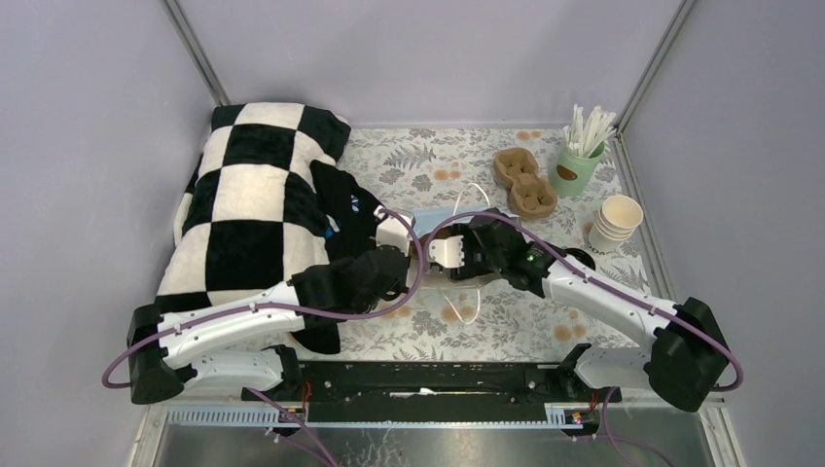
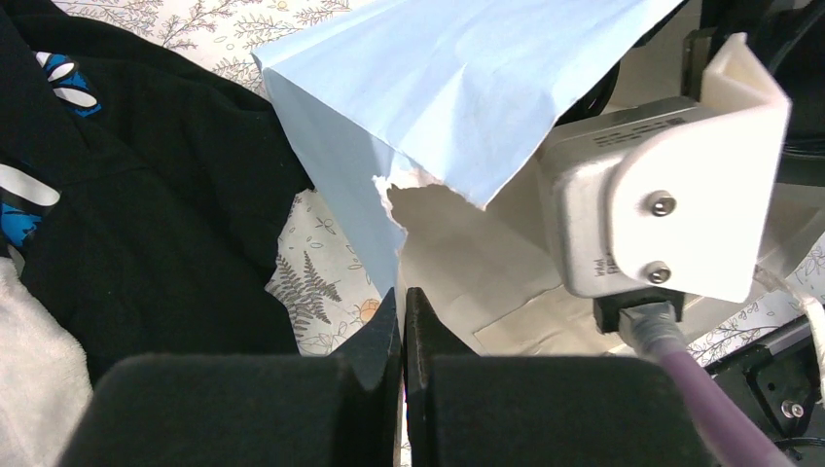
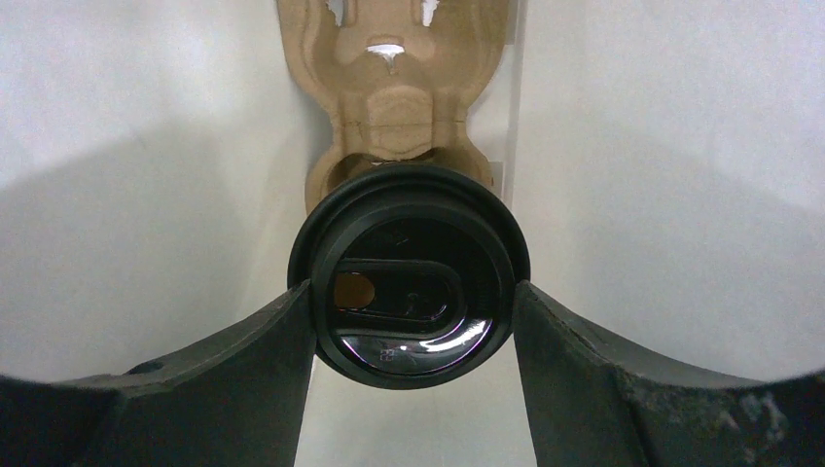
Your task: Pack the takeout coffee
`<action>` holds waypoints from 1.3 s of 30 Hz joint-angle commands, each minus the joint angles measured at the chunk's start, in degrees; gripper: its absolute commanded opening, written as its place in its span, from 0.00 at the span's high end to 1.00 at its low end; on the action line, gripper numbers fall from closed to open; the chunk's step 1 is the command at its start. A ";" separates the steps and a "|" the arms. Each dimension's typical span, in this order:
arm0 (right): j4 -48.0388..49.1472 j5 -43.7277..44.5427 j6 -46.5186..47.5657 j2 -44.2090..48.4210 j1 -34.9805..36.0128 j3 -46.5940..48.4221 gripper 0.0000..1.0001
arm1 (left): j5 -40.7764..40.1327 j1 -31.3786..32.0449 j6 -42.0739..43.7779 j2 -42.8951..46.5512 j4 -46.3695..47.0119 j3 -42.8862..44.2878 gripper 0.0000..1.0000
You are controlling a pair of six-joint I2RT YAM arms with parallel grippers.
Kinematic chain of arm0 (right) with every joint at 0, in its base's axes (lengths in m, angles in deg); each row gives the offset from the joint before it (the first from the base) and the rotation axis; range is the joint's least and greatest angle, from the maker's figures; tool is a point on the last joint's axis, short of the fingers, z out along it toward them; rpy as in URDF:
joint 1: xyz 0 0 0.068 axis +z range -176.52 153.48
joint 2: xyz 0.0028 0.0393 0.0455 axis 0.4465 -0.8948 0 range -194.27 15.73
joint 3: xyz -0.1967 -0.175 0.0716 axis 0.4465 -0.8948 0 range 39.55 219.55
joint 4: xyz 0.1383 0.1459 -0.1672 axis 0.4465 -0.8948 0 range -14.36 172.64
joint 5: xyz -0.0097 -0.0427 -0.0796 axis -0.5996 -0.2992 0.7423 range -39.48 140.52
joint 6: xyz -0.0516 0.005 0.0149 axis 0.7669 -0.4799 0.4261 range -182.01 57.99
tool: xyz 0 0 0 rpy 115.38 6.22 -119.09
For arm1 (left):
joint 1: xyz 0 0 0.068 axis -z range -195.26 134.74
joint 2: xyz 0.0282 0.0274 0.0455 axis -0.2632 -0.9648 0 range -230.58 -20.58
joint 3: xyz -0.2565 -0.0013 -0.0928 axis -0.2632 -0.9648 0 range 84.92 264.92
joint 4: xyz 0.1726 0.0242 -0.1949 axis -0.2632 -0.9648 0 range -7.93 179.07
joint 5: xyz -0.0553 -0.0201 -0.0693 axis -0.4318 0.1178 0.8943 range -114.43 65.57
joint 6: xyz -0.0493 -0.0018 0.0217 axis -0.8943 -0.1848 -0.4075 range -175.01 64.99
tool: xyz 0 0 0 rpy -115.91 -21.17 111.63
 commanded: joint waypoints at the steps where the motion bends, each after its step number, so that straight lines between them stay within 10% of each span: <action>1: -3.43 1.54 -2.94 -3.67 -1.16 0.48 0.59 | -0.38 -0.07 0.11 0.68 0.27 1.06 1.00; 39: -0.16 4.95 -27.89 -12.44 -1.51 -4.36 0.60 | -1.39 -0.92 -1.35 -1.78 -0.96 3.29 1.00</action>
